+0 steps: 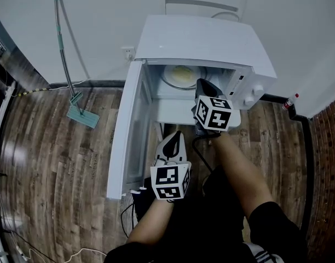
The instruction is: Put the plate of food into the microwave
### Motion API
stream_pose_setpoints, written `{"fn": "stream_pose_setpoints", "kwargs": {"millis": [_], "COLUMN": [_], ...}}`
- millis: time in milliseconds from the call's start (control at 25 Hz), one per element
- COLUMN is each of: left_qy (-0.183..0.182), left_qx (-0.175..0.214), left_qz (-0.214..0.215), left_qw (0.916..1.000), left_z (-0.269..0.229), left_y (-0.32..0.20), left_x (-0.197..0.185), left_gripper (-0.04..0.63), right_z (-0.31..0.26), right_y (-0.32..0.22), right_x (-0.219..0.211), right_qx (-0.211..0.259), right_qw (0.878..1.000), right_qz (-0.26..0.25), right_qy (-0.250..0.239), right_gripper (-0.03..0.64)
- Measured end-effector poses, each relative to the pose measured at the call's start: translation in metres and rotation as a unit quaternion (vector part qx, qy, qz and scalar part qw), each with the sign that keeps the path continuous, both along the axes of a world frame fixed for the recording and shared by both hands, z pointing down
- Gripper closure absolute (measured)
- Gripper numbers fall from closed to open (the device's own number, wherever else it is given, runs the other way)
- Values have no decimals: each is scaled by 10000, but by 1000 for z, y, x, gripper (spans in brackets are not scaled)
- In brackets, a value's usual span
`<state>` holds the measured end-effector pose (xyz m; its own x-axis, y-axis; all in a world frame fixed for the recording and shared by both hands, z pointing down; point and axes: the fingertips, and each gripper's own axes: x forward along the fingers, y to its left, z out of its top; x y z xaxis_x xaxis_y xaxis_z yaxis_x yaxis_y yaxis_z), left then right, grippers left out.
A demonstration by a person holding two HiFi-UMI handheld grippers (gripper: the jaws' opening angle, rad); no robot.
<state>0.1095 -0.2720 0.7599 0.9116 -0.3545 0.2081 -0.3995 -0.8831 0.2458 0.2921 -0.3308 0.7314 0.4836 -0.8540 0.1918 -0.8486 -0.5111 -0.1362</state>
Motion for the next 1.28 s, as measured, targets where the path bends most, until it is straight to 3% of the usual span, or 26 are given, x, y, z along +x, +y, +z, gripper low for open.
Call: {"fn": "stream_pose_setpoints", "kwargs": {"millis": [120, 320, 520, 720, 920, 1120, 1280], "left_qy": [39, 59, 111, 33, 26, -74, -156], "left_qx": [103, 244, 194, 240, 209, 343, 396], "left_qz": [-8, -24, -151, -84, -137, 73, 262], "left_qw": [9999, 9997, 9996, 9997, 9997, 9994, 9988], "left_z": [-7, -18, -56, -155, -285, -415, -487], "left_y": [-4, -10, -16, -18, -20, 10, 37], "left_x": [4, 19, 43, 59, 55, 29, -3], "left_gripper": [597, 597, 597, 597, 597, 597, 597], "right_z": [-13, -35, -68, -156, -261, -389, -471], "right_y": [30, 78, 74, 72, 88, 131, 162], "right_x": [-31, -58, -57, -68, -78, -98, -124], "right_qx": [298, 617, 865, 838, 527, 349, 374], "right_qw": [9983, 9935, 9909, 9886, 9938, 9972, 9982], "right_qz": [-425, -624, -898, -1076, -930, -645, -442], "right_qy": [257, 724, 515, 641, 321, 159, 178], "right_gripper": [604, 604, 604, 604, 604, 604, 604]}}
